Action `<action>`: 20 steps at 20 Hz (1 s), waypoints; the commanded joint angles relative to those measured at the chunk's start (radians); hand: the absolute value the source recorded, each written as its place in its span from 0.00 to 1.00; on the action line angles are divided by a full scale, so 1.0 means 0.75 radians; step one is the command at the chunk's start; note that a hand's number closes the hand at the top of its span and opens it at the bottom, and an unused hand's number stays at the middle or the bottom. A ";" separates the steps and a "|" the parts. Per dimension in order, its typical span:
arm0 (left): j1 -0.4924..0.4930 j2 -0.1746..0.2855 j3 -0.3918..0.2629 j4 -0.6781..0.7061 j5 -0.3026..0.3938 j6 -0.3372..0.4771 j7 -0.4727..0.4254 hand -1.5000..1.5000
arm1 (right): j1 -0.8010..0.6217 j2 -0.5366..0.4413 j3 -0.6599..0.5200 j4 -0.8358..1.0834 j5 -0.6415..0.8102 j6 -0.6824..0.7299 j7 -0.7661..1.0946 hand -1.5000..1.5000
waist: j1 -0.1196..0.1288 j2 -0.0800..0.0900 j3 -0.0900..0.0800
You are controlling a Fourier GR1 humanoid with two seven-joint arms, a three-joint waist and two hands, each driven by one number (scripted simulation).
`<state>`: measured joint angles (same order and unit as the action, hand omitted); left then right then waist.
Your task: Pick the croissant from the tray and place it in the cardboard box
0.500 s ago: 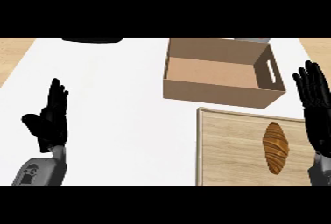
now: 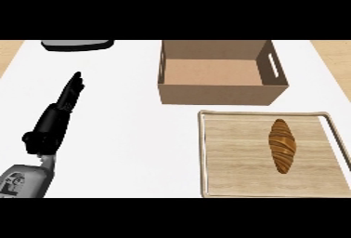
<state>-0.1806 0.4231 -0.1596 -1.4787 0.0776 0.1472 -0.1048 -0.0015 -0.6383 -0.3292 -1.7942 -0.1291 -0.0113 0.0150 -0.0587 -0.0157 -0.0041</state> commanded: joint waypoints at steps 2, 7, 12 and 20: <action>-0.027 0.015 -0.078 0.004 -0.006 -0.152 -0.036 0.50 | 0.263 -0.096 -0.207 -0.004 0.002 0.149 -0.208 0.00 | 0.020 0.015 0.007; -0.055 0.019 -0.061 -0.002 -0.012 -0.183 -0.026 0.50 | 0.335 -0.160 -0.163 -0.005 0.231 0.211 -0.430 0.00 | 0.056 0.019 0.006; -0.041 0.060 -0.034 -0.054 0.010 -0.240 0.009 0.50 | 0.411 -0.286 -0.113 -0.209 0.345 0.317 -0.193 0.00 | 0.064 0.017 0.003; -0.058 0.028 -0.034 -0.063 -0.019 -0.238 0.008 0.50 | 0.348 -0.468 0.094 -0.469 0.455 0.570 0.254 0.00 | 0.087 0.022 0.002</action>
<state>-0.2180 0.4475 -0.1920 -1.5244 0.0673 -0.0209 -0.0980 0.2892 -0.9356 -0.3129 -2.0493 0.2070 0.3234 0.0525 0.0011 0.0000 -0.0020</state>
